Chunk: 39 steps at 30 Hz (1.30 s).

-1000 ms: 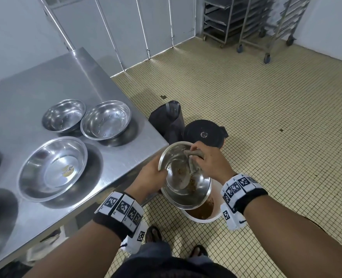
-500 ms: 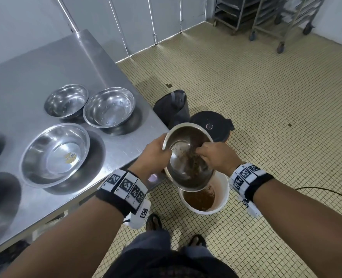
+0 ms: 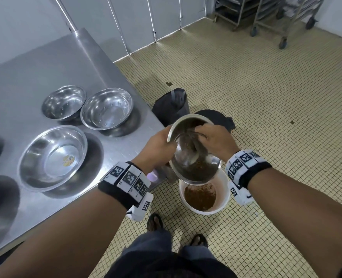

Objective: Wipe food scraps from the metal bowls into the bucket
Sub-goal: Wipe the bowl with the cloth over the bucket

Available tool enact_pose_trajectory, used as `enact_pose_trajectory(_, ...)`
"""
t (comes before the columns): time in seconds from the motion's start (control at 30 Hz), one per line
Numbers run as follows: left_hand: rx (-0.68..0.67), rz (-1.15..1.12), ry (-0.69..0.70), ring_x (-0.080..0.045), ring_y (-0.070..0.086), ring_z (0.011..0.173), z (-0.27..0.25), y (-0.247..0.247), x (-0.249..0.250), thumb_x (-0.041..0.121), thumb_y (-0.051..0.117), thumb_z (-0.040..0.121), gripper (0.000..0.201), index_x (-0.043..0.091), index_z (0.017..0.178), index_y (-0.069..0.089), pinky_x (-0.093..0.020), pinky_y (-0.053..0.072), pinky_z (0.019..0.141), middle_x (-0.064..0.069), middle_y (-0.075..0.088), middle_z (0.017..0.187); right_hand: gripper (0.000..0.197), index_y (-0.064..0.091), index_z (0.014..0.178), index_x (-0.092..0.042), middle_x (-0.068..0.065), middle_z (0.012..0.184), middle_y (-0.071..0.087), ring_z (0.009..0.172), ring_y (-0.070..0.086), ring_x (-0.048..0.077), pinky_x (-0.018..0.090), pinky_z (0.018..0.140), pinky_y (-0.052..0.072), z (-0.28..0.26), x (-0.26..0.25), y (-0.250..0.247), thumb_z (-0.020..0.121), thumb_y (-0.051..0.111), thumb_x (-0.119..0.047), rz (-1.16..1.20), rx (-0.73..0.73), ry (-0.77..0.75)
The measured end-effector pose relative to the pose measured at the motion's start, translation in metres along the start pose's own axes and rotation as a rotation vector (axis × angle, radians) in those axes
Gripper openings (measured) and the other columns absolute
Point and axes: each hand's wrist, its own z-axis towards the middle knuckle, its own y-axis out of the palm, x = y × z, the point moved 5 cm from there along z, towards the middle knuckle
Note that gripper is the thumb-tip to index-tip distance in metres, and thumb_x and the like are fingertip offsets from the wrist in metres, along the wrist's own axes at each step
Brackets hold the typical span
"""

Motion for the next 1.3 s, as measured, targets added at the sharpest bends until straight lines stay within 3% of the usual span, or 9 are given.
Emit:
enact_pose_trajectory(0.23,0.100,0.043,0.062,-0.015,0.064,0.111,0.014,-0.009,-0.003,0.023,0.049,0.101,0.045,0.044,0.141,0.052,-0.037,0.050,0.096,0.011,0.069,0.118,0.025,0.073,0.119,-0.025,0.000,0.102,0.070,0.092,0.065,0.022,0.038,0.085,0.053,-0.013,0.009,0.003,0.101,0.056,-0.025,-0.137,-0.269,-0.099)
enact_pose_trajectory(0.43,0.108,-0.030,0.147,-0.009,0.067,0.103,0.015,-0.007,0.003,0.013,0.050,0.098,0.049,0.032,0.144,0.052,-0.036,0.056,0.093,0.009,0.071,0.110,0.021,0.074,0.115,-0.013,0.004,0.097,0.074,0.075,0.064,0.019,0.023,0.070,0.050,0.017,-0.001,-0.038,0.101,0.060,-0.018,0.013,0.199,-0.109)
enact_pose_trajectory(0.6,0.186,-0.123,0.209,0.001,0.066,0.101,0.015,-0.007,0.011,0.010,0.052,0.099,0.050,0.030,0.145,0.052,-0.019,0.053,0.086,0.012,0.070,0.108,0.022,0.069,0.115,-0.012,0.009,0.091,0.069,0.078,0.067,0.034,0.048,0.071,0.058,0.024,-0.020,-0.038,0.098,0.054,-0.014,-0.087,0.143,-0.135)
enact_pose_trajectory(0.73,0.246,-0.112,0.232,0.011,0.064,0.090,0.014,-0.015,0.014,0.006,0.050,0.101,0.048,0.024,0.145,0.053,-0.004,0.048,0.069,0.014,0.068,0.103,0.026,0.065,0.125,-0.021,0.008,0.095,0.066,0.084,0.066,0.030,0.047,0.077,0.057,0.013,-0.022,-0.030,0.102,0.054,-0.022,-0.148,-0.076,-0.124)
enact_pose_trajectory(0.83,0.244,-0.095,0.226,0.008,0.066,0.084,0.012,-0.019,0.013,0.009,0.048,0.103,0.046,0.028,0.145,0.050,-0.007,0.050,0.064,0.007,0.069,0.104,0.024,0.067,0.123,-0.026,0.005,0.100,0.067,0.090,0.065,0.024,0.041,0.083,0.055,0.004,-0.019,-0.032,0.102,0.056,-0.024,-0.097,-0.143,-0.107)
enact_pose_trajectory(0.97,0.221,-0.015,0.265,-0.006,0.069,0.077,0.008,-0.017,0.021,0.015,0.048,0.105,0.042,0.031,0.143,0.048,-0.025,0.060,0.068,0.008,0.068,0.091,0.018,0.068,0.111,-0.017,0.006,0.090,0.068,0.079,0.064,0.028,0.040,0.074,0.055,0.018,-0.021,-0.053,0.102,0.053,-0.020,-0.054,0.084,-0.087)
enact_pose_trajectory(1.03,0.223,-0.009,0.299,0.005,0.066,0.078,0.007,-0.015,0.027,0.013,0.049,0.104,0.043,0.028,0.145,0.049,-0.010,0.052,0.064,0.015,0.064,0.090,0.016,0.065,0.108,-0.017,0.008,0.088,0.068,0.077,0.065,0.030,0.044,0.072,0.056,0.021,-0.027,-0.052,0.100,0.051,-0.020,-0.074,0.093,-0.105)
enact_pose_trajectory(1.17,0.234,-0.028,0.306,0.015,0.062,0.079,0.004,-0.019,0.033,0.014,0.049,0.103,0.043,0.029,0.143,0.050,-0.004,0.046,0.067,0.019,0.063,0.090,0.039,0.067,0.120,-0.018,0.014,0.091,0.071,0.082,0.068,0.034,0.046,0.079,0.057,0.010,-0.036,-0.044,0.097,0.042,-0.039,-0.059,0.009,-0.122)
enact_pose_trajectory(1.3,0.269,0.006,0.292,0.003,0.063,0.083,0.002,-0.027,0.032,0.011,0.048,0.101,0.045,0.029,0.142,0.050,-0.021,0.052,0.073,0.011,0.065,0.092,0.031,0.068,0.125,-0.021,0.015,0.095,0.069,0.089,0.066,0.036,0.048,0.084,0.054,-0.002,-0.037,-0.030,0.097,0.056,-0.016,-0.193,-0.184,-0.136)
